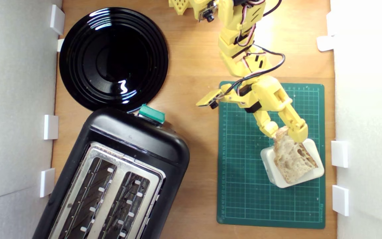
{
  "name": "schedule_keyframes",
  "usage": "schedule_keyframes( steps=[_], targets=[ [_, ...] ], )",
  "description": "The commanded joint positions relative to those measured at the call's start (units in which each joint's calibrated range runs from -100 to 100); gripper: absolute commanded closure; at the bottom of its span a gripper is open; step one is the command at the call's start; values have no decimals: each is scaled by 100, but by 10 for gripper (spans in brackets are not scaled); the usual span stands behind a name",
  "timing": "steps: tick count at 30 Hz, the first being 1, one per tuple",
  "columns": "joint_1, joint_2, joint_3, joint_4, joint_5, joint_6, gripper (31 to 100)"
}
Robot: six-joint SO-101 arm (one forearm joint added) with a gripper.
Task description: Pick bread and place in toaster
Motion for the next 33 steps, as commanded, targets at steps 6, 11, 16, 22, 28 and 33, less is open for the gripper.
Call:
schedule_keyframes(
  steps=[6,11,16,22,28,33],
  targets=[
    [-87,-115,-240,-49,-161,6,524],
    [-79,-123,-240,-49,-161,-5,579],
    [-63,-140,-249,-49,-161,-10,599],
    [-47,-148,-249,-49,-161,-10,656],
    [-47,-156,-249,-49,-153,-15,705],
    [-39,-181,-249,-49,-144,-15,710]
  ],
)
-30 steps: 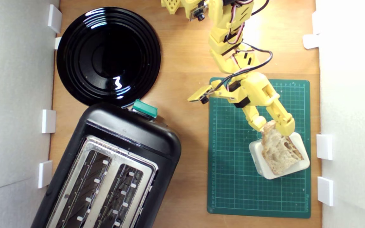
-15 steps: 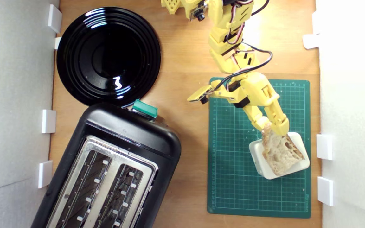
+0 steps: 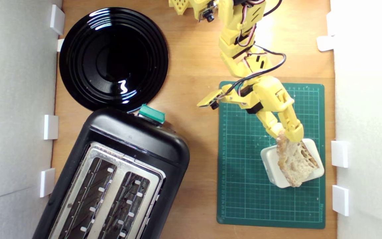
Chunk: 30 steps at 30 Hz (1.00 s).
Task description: Pick bread and place in toaster
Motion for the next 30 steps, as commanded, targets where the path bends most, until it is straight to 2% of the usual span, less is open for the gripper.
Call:
schedule_keyframes(
  steps=[1,7,14,25,30],
  targets=[
    [-39,-181,-185,-49,-127,-15,710],
    [-55,-680,-121,-49,-25,-15,707],
    [-15,-2103,-130,-49,1315,-15,707],
    [573,-4732,-185,60,3456,63,708],
    [783,-5838,-548,60,4856,560,708]
  ],
)
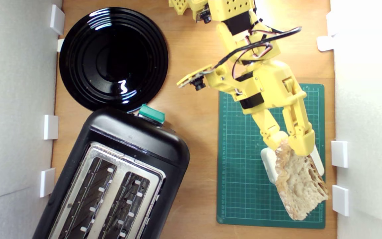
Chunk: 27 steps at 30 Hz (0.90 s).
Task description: Pick bread and place in toaster
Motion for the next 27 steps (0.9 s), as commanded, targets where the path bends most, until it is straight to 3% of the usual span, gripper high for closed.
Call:
schedule_keyframes(
  steps=[1,8,17,22,27],
  targets=[
    [174,-1108,-711,69,1112,354,708],
    [545,-1432,-2727,-22,3450,1013,708],
    [617,-958,-5950,-40,6897,1965,708],
    [1036,-609,-7257,-40,8083,2494,708],
    [1826,-276,-8065,-40,8671,3006,708]
  ],
)
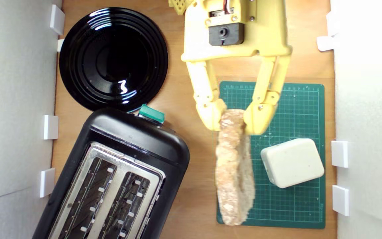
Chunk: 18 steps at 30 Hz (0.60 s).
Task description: Pick bread and place in toaster
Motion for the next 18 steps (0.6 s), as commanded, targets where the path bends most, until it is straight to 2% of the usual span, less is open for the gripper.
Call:
schedule_keyframes(
  steps=[1,7,18],
  targets=[
    [642,77,-815,-49,290,425,708],
    [1528,110,-887,-49,307,949,708],
    [2576,118,-878,33,316,1639,708]
  ],
)
